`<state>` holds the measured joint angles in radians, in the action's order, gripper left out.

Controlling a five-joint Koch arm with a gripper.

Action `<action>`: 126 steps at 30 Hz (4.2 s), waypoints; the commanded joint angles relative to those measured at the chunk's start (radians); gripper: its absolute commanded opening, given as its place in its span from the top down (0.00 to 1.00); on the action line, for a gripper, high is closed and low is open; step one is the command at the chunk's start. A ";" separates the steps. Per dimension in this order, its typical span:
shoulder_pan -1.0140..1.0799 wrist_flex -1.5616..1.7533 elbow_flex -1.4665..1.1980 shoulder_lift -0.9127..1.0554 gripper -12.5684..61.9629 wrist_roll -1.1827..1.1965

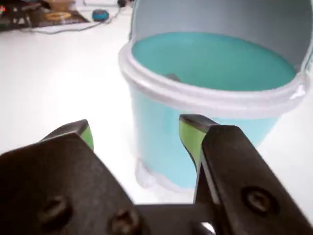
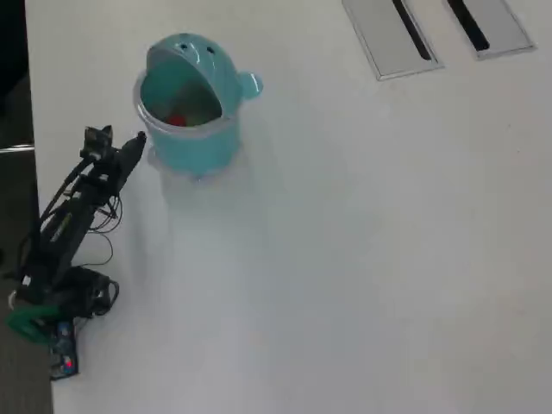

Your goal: Grasp RGB lego blocks and put them in the bin one by one.

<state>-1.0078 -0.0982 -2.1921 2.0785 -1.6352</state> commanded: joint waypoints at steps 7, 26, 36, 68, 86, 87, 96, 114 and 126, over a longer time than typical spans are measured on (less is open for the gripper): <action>-0.101 0.069 -0.135 0.150 0.39 -0.072; -0.238 -0.052 -0.299 0.155 0.39 -0.259; -0.308 -0.052 -0.224 -0.071 0.40 -0.288; -0.333 0.064 0.005 -0.517 0.56 -0.259; -0.308 -0.172 0.071 -0.235 0.67 -0.229; -0.308 -0.192 0.074 -0.222 0.67 -0.227; -0.278 -0.299 0.230 -0.118 0.68 -0.156; -0.011 -0.206 0.758 -0.218 0.76 -0.051; 0.120 -0.095 1.042 -0.584 0.75 -0.048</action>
<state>-0.8912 -0.3037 -1.2609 1.4742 -1.6904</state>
